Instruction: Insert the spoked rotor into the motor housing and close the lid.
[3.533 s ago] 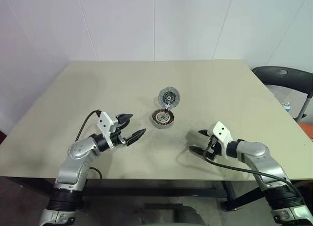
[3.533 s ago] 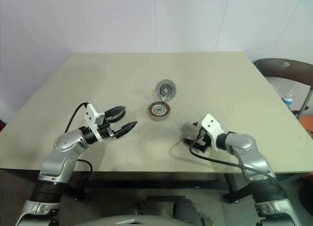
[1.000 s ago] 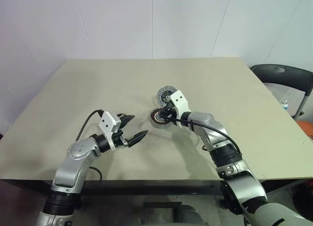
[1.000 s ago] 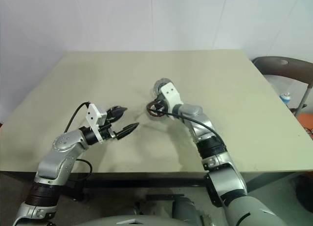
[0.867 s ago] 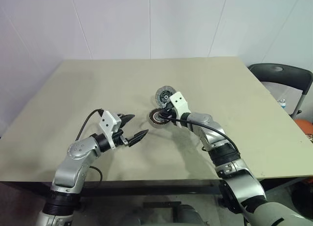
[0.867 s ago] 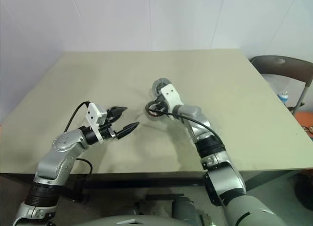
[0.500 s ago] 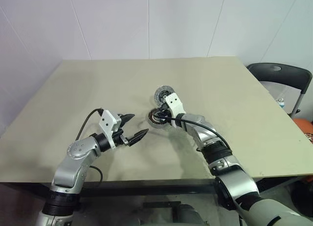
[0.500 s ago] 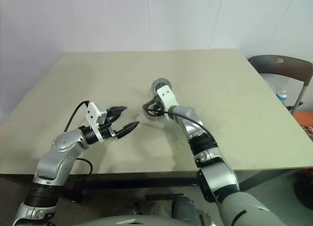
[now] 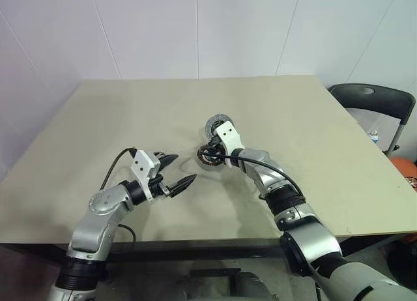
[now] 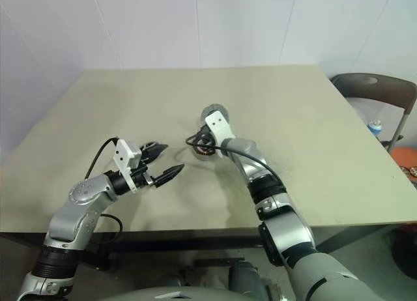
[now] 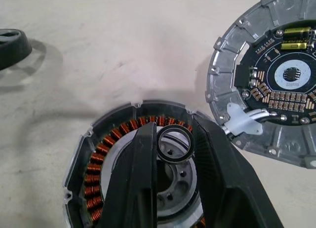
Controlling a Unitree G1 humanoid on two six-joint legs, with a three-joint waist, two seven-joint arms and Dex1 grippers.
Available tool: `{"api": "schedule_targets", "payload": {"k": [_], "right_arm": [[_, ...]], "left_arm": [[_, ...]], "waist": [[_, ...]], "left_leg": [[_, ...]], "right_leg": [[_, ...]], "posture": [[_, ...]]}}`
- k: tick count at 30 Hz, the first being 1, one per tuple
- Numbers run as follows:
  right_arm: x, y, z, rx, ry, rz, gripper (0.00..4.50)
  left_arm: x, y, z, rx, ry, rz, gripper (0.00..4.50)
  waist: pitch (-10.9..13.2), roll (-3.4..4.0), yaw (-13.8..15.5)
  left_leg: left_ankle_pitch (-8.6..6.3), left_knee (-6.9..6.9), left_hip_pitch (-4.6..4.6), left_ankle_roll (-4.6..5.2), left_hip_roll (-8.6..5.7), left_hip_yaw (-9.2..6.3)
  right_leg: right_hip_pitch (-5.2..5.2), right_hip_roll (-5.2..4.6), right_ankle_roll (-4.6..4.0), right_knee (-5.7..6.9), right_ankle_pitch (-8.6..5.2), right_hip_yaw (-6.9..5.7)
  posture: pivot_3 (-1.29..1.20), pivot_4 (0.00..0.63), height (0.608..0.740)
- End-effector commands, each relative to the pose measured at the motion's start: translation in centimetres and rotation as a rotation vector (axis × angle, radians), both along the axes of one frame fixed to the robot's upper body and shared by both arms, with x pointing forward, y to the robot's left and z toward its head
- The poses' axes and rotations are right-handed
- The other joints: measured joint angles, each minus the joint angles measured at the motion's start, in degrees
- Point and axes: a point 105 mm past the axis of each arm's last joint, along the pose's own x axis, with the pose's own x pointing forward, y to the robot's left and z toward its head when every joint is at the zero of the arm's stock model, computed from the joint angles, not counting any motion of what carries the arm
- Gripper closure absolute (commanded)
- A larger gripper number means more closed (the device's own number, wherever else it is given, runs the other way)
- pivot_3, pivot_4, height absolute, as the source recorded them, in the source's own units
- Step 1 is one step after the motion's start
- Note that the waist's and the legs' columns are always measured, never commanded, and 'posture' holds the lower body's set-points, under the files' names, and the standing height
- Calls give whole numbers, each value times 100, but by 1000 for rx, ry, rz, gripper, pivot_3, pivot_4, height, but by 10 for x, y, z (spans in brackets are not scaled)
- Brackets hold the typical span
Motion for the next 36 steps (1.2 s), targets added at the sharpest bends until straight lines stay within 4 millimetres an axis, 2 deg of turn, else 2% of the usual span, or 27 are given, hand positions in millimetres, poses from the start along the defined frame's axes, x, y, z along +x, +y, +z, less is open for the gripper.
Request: {"api": "schedule_targets", "payload": {"k": [1, 13, 36], "right_arm": [[1, 2, 9, -8, -25, 24, 3836], [-5, 3, -4, -47, 10, 45, 3836], [-4, 9, -4, 26, 29, 16, 3836]], "left_arm": [[2, 3, 10, -1, -49, 5, 0], [3, 10, 4, -5, -50, 14, 0], [2, 10, 1, -2, -44, 11, 0]], "waist": [[0, 0, -15], [-3, 3, -114], [-3, 3, -116]], "left_leg": [[0, 0, 0, 0, 0, 0], [0, 2, 1, -1, 0, 0], [0, 4, 2, -1, 0, 0]], "right_leg": [[0, 0, 0, 1, 0, 0], [0, -1, 0, 4, 0, 2], [-1, -1, 0, 8, 1, 2]], "posture": [[0, 0, 740], [0, 0, 740], [0, 0, 740]]}}
